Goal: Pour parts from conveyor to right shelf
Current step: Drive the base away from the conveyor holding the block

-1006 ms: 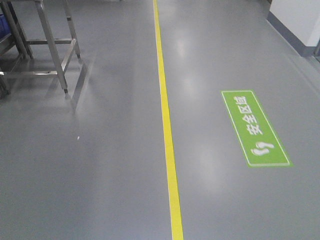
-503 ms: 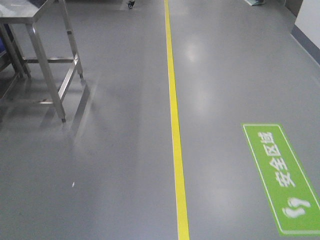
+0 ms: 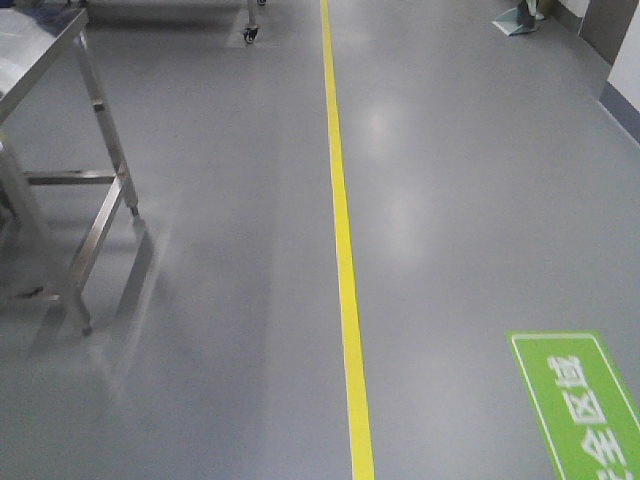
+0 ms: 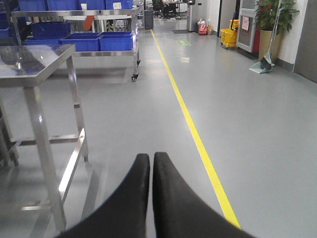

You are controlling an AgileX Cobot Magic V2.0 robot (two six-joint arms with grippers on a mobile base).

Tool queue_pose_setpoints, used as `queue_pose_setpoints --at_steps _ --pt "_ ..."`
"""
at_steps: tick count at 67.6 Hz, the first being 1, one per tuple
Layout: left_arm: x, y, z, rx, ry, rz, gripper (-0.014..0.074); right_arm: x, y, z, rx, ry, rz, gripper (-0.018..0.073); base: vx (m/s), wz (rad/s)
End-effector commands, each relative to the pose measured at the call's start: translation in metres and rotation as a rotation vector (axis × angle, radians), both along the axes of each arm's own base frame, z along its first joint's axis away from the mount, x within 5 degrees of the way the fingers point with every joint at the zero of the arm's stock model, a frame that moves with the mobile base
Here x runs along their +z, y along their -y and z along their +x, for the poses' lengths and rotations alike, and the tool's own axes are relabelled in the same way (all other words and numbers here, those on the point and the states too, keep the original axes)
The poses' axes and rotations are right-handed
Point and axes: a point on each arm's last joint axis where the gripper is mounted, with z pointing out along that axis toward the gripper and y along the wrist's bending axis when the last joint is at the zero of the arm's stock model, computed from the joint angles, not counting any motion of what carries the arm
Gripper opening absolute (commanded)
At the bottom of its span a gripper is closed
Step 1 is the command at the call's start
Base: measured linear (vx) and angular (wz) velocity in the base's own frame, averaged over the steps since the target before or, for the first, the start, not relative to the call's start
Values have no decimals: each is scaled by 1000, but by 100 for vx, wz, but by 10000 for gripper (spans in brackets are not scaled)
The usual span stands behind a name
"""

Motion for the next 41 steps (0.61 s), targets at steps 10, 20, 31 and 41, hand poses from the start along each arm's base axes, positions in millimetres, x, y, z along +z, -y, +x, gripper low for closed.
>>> queue_pose_setpoints --at_steps 10,20,31,41 --pt "13 0 -1 -7 93 -10 -6 15 1 0 -14 95 -6 -9 88 -1" --pt "13 0 -1 -7 94 -10 -6 15 1 0 -14 95 -6 -9 88 4" --pt "13 0 -1 -7 94 -10 -6 15 1 0 -14 95 -6 -9 89 5" --pt "13 0 -1 -7 94 -10 -6 15 1 0 -14 95 -6 -9 89 4"
